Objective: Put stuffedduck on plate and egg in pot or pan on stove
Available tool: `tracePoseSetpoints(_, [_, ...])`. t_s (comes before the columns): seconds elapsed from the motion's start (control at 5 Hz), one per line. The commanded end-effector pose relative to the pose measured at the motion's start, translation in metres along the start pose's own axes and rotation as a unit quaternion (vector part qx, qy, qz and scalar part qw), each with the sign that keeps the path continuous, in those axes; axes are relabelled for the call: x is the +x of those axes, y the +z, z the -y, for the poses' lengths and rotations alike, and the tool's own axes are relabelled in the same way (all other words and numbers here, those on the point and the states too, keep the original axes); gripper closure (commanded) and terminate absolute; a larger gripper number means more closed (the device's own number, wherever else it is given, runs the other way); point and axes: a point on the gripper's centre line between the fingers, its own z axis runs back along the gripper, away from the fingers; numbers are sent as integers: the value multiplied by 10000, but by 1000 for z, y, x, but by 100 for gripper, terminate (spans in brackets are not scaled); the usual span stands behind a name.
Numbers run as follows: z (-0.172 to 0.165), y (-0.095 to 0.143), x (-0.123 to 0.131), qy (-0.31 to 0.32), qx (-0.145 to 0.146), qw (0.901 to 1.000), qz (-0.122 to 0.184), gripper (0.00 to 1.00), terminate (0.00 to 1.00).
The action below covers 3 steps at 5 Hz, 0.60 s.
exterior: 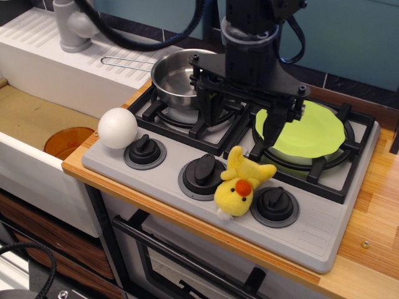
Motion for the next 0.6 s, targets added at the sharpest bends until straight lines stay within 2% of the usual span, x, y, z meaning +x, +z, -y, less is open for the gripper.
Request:
tracePoseSetpoints(0.0, [0,0,0,0,0,10000,0,0,0])
tracePoseSetpoints(0.4, [10,-32,-9,81,-13,9994,328,0,0])
